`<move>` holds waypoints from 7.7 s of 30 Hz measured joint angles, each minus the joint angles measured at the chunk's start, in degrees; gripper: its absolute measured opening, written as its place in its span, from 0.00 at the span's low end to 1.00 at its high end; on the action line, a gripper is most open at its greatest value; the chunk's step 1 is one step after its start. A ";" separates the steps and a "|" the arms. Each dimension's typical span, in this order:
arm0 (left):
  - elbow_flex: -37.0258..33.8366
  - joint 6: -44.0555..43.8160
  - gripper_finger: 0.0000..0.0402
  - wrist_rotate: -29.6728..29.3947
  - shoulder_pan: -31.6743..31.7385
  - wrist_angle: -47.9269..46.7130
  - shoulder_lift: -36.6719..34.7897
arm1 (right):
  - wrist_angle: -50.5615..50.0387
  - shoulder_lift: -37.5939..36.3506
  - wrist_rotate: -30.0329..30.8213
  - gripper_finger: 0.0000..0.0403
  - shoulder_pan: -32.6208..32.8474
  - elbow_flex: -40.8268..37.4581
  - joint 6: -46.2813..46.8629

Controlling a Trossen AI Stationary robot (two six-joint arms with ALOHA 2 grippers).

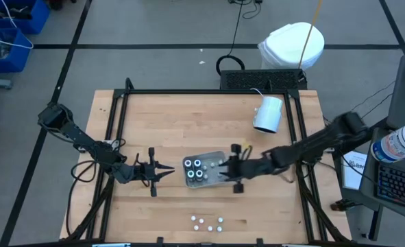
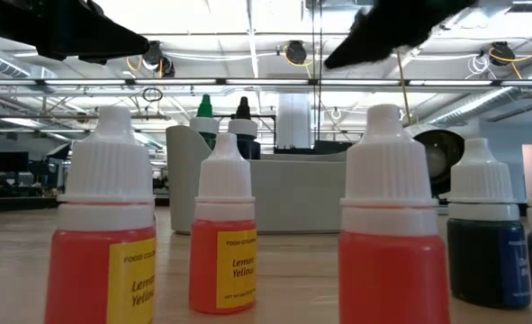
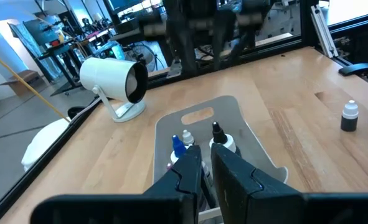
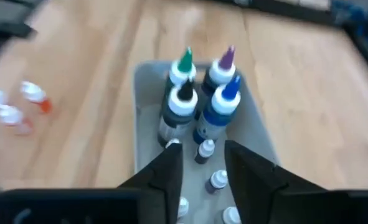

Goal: Pick & Place food coloring
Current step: Put the small orange food coloring bottle into the gray bin, then put the small blue food coloring bottle into the gray bin

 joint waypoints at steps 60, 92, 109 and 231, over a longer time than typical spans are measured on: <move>74.75 0.39 0.57 34.04 -0.15 -71.67 53.82 | 38.43 -32.07 -19.39 0.00 -0.64 -42.06 -2.81; 74.66 -0.43 0.26 38.54 1.77 -76.29 56.74 | 38.47 -32.07 -19.35 0.00 -0.64 -42.04 -2.87; 74.66 -1.53 0.20 36.65 1.54 -77.16 51.40 | 38.47 -32.07 -19.33 0.00 -0.64 -42.04 -3.08; 35.36 -13.72 0.02 16.99 2.11 -57.32 -5.24 | 37.60 -31.85 -19.11 0.00 -0.64 -42.04 -3.57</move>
